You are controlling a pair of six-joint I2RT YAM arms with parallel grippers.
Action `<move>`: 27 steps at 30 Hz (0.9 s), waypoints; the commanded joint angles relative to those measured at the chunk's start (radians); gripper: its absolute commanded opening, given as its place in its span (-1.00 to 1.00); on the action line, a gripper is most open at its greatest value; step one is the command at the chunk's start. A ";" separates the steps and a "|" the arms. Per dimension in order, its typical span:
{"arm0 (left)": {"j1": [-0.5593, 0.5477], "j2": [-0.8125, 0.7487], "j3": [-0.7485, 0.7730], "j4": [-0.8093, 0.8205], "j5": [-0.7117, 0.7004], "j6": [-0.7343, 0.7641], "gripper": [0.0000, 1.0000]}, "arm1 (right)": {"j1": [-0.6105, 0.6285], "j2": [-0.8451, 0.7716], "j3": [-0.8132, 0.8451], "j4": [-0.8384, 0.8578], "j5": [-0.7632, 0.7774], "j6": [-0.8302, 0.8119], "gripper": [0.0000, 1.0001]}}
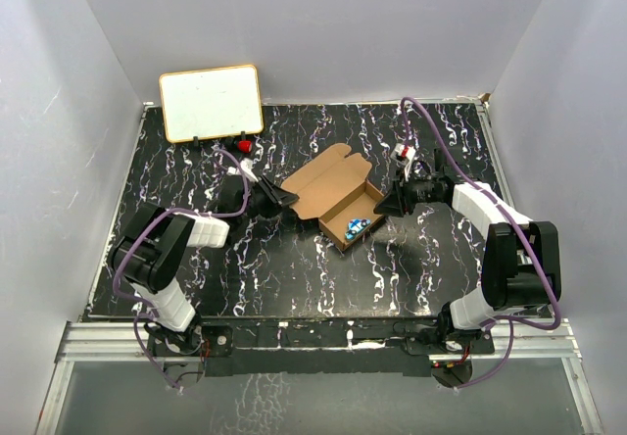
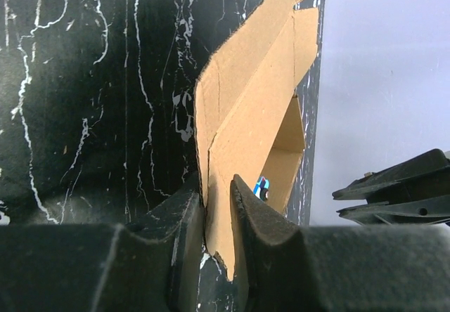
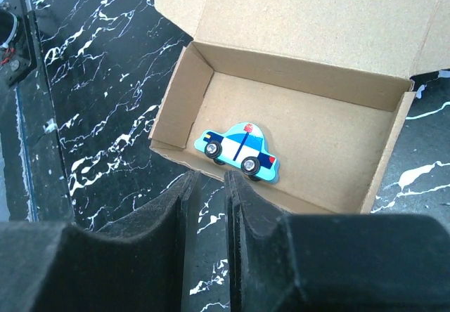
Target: Fold the paper box
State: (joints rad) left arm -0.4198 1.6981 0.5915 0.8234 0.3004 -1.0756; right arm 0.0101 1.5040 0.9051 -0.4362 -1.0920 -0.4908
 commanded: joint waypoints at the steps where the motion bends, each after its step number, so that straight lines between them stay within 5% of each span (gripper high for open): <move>1: 0.003 0.002 0.042 0.016 0.031 0.016 -0.60 | -0.007 -0.046 0.010 0.062 -0.059 -0.008 -0.48; 15: 0.003 -0.011 0.135 -0.161 0.051 0.226 -1.00 | -0.039 -0.116 0.100 0.225 0.071 0.095 -0.46; 16: 0.003 -0.016 0.145 -0.180 0.051 0.255 -1.00 | -0.041 -0.104 0.132 0.236 0.089 0.112 -0.43; 20: 0.003 -0.036 0.186 -0.255 0.047 0.394 -1.00 | -0.046 0.013 0.216 0.371 0.041 0.344 0.21; 24: 0.003 -0.066 0.225 -0.346 0.034 0.538 -1.00 | -0.044 0.158 0.391 0.191 0.005 0.314 0.16; 27: 0.003 -0.082 0.257 -0.399 0.039 0.623 -1.00 | -0.061 0.133 0.331 0.329 0.077 0.391 0.25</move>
State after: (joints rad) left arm -0.4202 1.6852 0.7956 0.5442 0.3435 -0.6460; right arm -0.0322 1.6539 1.2594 -0.2104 -1.0447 -0.2024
